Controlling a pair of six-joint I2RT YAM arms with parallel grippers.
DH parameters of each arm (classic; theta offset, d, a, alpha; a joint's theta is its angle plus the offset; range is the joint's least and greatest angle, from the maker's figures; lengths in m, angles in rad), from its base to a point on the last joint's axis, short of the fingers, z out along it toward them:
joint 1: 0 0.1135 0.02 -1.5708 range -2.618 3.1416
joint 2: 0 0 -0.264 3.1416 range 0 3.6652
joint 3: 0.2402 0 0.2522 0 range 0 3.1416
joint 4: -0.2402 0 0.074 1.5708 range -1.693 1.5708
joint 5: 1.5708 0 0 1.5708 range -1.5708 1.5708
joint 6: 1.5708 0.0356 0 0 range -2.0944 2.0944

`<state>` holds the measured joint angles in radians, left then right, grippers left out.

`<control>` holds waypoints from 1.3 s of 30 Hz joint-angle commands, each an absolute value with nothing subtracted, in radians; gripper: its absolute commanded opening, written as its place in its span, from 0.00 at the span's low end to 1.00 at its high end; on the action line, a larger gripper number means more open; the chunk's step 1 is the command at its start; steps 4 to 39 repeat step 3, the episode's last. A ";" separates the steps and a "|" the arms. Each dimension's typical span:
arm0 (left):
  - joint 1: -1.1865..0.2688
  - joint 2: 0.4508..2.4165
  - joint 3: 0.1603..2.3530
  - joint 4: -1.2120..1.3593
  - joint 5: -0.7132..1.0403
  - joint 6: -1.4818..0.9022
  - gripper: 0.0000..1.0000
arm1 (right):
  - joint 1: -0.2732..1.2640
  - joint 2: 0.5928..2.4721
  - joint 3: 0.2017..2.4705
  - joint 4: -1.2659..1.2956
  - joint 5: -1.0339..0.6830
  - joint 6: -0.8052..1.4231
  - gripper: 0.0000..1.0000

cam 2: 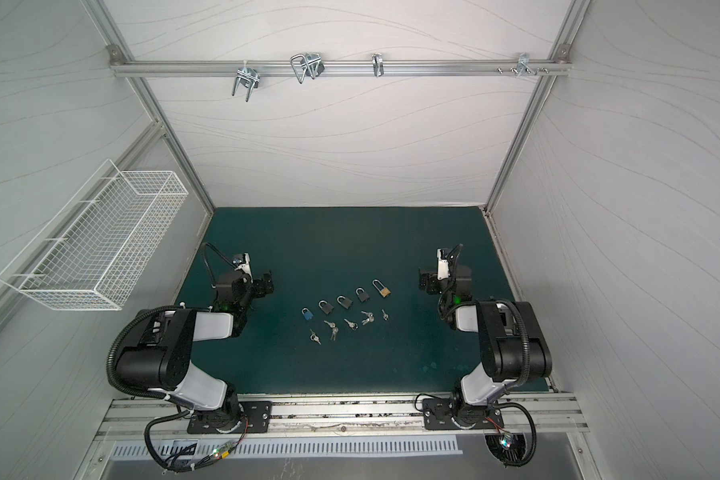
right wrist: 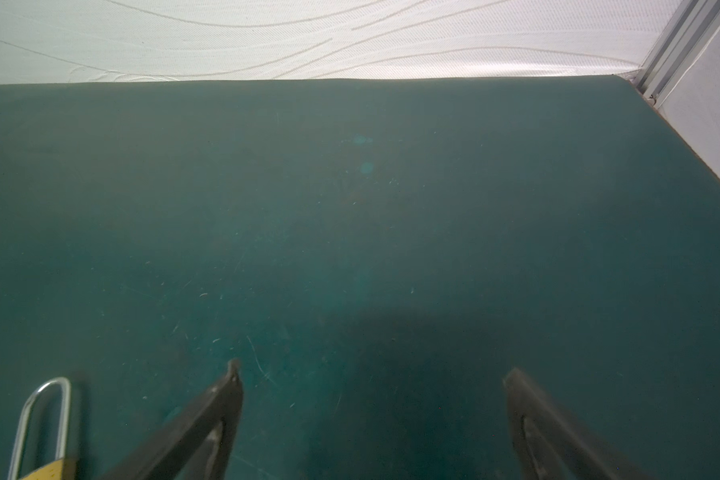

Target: Lock with the key

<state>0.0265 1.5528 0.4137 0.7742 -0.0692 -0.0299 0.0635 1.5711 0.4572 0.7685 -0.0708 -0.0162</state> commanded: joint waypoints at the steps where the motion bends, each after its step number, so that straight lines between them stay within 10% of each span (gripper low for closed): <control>1: 0.035 1.558 0.445 0.799 -0.055 -0.026 0.99 | 0.064 1.574 0.463 0.756 -0.090 -0.023 0.99; 39: 0.035 1.548 0.439 0.803 -0.049 -0.026 0.99 | 0.063 1.573 0.464 0.756 -0.091 -0.023 0.99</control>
